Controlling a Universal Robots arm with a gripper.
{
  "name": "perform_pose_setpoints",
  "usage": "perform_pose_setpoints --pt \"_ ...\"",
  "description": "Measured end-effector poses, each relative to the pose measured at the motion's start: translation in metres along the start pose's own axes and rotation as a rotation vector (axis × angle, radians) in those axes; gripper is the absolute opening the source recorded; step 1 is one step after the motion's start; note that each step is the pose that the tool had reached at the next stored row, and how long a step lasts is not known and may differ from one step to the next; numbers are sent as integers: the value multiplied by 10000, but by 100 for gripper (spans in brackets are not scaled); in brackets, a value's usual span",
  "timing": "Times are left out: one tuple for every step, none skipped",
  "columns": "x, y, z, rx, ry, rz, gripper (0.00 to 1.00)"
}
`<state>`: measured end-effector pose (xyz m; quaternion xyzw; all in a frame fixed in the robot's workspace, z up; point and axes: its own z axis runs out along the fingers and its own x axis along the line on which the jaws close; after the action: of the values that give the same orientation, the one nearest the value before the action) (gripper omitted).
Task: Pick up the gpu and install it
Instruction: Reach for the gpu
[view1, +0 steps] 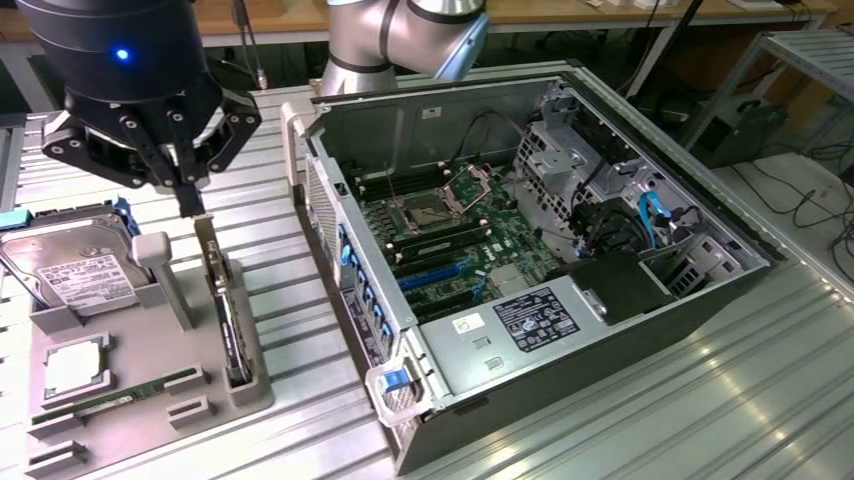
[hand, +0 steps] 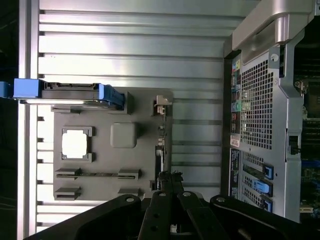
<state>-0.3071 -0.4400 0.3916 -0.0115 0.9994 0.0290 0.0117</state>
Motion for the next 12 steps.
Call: perform_pose_setpoints --pt "19 0 -1 0 0 -5 11" --pt "39 0 -1 0 1 -8 11" --pt "60 -1 -2 0 1 -13 11" --pt "81 -1 -2 0 2 -17 11" --pt "97 -3 -3 0 2 -22 11" --pt "100 -3 -2 -1 1 -27 11" --pt "100 -3 -2 -1 1 -28 11" --pt "100 -3 -2 -1 1 -27 11" --pt "100 -3 -2 -1 1 -28 11" --pt "100 -3 -2 -1 1 -28 11" --pt "100 -3 -2 -1 2 -27 11" --pt "100 -3 -3 -1 2 -28 11"
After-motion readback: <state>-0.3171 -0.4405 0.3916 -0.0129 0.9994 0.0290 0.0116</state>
